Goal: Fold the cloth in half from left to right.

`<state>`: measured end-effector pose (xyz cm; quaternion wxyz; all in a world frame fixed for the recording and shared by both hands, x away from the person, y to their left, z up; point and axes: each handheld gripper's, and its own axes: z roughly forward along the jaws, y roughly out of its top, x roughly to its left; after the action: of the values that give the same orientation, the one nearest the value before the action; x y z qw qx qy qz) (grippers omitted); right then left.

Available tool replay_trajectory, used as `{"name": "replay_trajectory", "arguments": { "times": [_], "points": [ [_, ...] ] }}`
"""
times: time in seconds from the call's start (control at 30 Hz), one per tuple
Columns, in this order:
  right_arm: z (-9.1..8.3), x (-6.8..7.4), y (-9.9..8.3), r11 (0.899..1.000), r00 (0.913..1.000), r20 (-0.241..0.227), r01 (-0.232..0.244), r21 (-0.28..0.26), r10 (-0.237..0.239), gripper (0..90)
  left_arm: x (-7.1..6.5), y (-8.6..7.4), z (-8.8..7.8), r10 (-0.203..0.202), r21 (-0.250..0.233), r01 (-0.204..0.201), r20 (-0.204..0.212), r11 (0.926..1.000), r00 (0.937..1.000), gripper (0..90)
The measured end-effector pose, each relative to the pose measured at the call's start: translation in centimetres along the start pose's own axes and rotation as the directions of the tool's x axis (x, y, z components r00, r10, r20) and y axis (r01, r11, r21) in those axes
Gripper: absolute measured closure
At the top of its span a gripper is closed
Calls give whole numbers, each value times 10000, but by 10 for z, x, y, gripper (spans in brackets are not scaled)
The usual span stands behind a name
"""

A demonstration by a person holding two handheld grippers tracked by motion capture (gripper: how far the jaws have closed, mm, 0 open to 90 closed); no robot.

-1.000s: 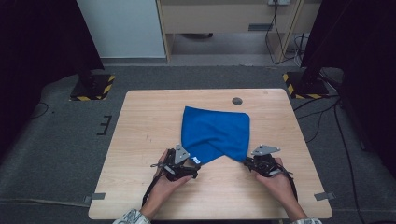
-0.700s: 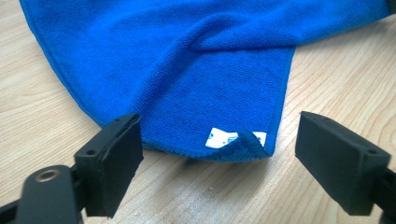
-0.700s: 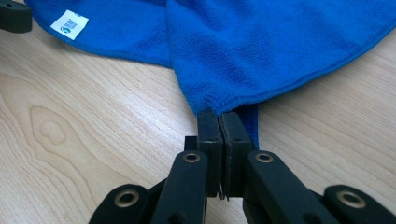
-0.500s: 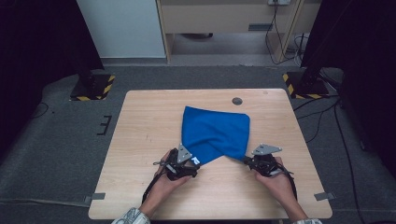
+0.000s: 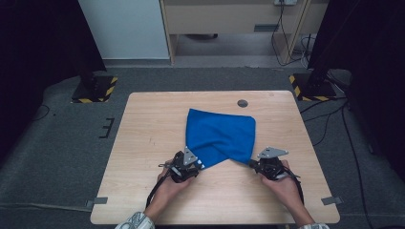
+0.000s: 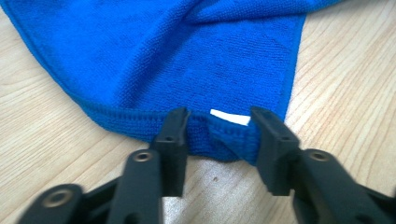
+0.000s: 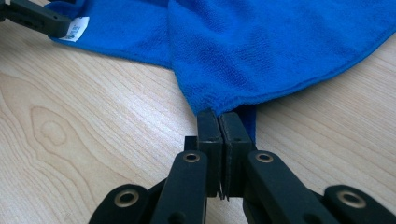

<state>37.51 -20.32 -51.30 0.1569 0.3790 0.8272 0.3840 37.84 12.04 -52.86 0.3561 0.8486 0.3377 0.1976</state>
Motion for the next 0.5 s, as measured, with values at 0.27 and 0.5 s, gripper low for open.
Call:
{"name": "replay_trajectory", "arguments": {
  "times": [0.27, 0.5],
  "points": [
    [-2, -4, 1, 10000, 10000, 52, -53, -83, 53, 888, 5, 1, -8, -81, -95, 80, -14, 9999, 10000, 845],
    [-8, -16, 1, 9980, 9980, 182, -601, -177, 604, 888, 19, 1, -23, -641, -432, 637, -66, 9970, 9979, 857]
  ]
}}
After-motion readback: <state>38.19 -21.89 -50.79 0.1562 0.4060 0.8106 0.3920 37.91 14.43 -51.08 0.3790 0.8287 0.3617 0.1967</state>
